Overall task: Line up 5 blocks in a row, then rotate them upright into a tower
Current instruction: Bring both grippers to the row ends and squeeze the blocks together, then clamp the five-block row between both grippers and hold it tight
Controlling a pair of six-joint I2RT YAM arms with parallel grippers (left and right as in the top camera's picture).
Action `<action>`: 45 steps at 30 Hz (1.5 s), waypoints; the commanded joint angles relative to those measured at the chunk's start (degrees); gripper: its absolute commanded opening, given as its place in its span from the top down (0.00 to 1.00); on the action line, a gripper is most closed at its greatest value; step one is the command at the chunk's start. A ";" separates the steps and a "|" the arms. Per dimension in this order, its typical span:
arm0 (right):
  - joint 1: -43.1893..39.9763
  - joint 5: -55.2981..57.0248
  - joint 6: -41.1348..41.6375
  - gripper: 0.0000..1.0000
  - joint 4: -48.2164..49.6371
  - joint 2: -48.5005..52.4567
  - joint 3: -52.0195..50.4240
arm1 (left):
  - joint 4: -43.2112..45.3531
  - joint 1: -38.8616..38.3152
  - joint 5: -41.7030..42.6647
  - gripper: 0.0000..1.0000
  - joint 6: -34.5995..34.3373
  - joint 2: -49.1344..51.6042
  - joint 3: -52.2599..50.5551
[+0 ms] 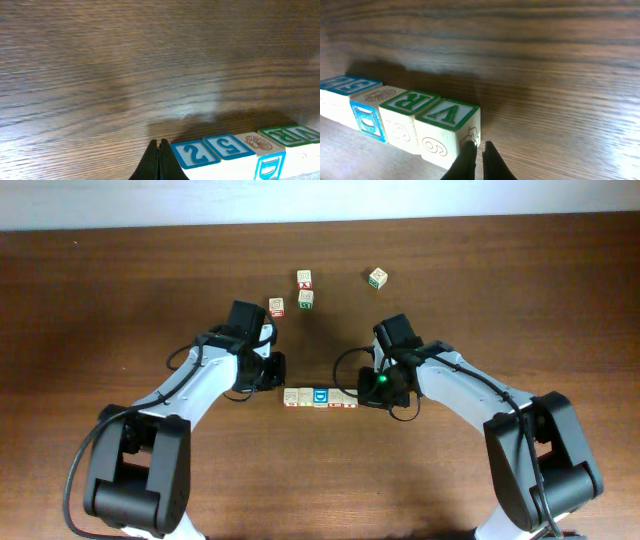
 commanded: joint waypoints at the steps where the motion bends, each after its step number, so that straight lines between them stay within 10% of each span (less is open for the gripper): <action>1: 1.27 0.50 2.10 0.93 1.51 0.85 0.66 | -0.61 1.25 -0.20 1.00 1.16 0.46 -0.50; 19: 2.01 1.01 2.71 0.94 2.95 1.55 0.66 | -5.44 1.18 4.72 1.00 9.94 0.46 -2.10; 45: 1.92 0.83 2.78 0.96 2.99 1.55 0.66 | -2.71 1.07 6.47 1.00 5.38 0.46 -2.10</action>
